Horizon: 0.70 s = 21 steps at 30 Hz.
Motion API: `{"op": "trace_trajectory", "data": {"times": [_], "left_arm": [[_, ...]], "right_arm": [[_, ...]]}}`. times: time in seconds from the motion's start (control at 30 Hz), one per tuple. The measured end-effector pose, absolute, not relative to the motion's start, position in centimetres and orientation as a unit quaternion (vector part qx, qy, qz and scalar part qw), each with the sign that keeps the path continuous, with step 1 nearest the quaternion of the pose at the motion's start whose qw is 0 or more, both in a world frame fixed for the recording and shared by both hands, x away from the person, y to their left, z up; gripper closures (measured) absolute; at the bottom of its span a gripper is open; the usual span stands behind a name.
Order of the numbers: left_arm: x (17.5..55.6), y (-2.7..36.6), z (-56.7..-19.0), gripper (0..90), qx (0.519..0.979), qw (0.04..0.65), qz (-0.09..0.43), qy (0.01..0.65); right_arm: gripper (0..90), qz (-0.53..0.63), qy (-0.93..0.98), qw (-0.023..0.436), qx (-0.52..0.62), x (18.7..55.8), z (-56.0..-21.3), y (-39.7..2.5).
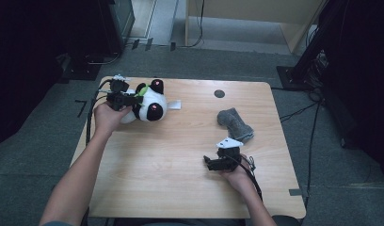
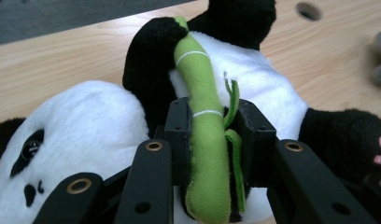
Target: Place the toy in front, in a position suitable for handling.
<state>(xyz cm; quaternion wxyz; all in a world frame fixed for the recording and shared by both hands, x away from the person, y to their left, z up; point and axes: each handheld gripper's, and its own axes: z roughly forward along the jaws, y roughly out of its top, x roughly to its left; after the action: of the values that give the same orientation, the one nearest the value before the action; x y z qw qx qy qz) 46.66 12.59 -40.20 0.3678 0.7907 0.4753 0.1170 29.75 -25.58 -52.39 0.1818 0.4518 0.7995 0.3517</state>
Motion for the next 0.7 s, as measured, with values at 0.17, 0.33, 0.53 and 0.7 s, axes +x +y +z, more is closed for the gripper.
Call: {"op": "trace_trajectory", "data": {"times": [0.17, 0.33, 0.53, 0.7], "left_arm": [[44.8, 12.3, -39.5, 69.9, 0.787, 0.385, 0.113, 0.468], [42.4, 11.6, -38.9, 69.8, 0.788, 0.391, 0.115, 0.46], [40.2, 10.7, -39.2, 69.7, 0.79, 0.397, 0.1, 0.457], [38.6, 10.2, -39.8, 69.7, 0.792, 0.4, 0.085, 0.452]], "right_arm": [[16.3, 0.342, 0.799, 0.182, 0.461, 29.8, -52.1, -25.6], [23.9, 0.352, 0.794, 0.173, 0.465, 29.9, -51.6, -26.0], [24.8, 0.366, 0.792, 0.176, 0.455, 29.9, -50.8, -26.1], [26.2, 0.375, 0.787, 0.182, 0.454, 30.0, -49.9, -26.6]]}}
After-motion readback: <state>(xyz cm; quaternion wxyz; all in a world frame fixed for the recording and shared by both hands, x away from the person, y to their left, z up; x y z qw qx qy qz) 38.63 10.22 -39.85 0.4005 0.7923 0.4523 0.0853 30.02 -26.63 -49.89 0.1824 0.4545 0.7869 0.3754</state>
